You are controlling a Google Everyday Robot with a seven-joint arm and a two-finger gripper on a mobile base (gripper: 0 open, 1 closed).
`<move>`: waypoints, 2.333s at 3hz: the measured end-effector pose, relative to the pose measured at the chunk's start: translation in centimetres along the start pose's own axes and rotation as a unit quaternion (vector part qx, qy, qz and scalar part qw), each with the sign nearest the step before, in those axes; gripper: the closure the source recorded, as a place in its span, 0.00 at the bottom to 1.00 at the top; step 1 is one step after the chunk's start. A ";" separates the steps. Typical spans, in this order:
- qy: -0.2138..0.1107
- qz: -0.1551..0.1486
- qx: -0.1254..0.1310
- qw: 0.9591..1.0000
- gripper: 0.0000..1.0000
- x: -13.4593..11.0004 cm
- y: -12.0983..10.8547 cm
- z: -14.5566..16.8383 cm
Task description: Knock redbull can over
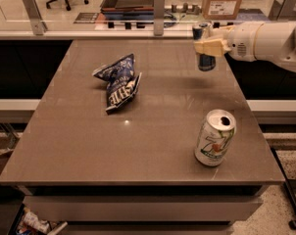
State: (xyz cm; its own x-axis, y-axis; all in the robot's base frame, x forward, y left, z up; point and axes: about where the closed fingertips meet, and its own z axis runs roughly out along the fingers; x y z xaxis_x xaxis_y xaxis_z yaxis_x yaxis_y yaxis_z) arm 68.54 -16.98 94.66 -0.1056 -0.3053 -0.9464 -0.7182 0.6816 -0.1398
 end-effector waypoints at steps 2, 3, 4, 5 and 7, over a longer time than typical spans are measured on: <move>0.086 -0.019 0.023 0.996 1.00 1.1 -0.4 -0.6; 0.126 -0.022 0.033 0.991 1.00 2.6 -0.3 -0.3; 0.181 -0.033 0.046 0.982 1.00 4.5 -0.2 0.1; 0.239 -0.041 0.047 0.969 1.00 6.3 0.3 0.4; 0.301 -0.051 0.025 0.952 1.00 8.9 1.5 1.8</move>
Offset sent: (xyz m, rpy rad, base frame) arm -0.0045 -0.0213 -0.0188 -0.2472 0.1278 -0.1078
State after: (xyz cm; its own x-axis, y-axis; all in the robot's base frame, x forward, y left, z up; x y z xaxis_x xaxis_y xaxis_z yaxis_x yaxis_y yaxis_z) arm 67.74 -17.51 85.51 -0.4238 -0.6869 -0.5904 -0.7134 0.6548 -0.2497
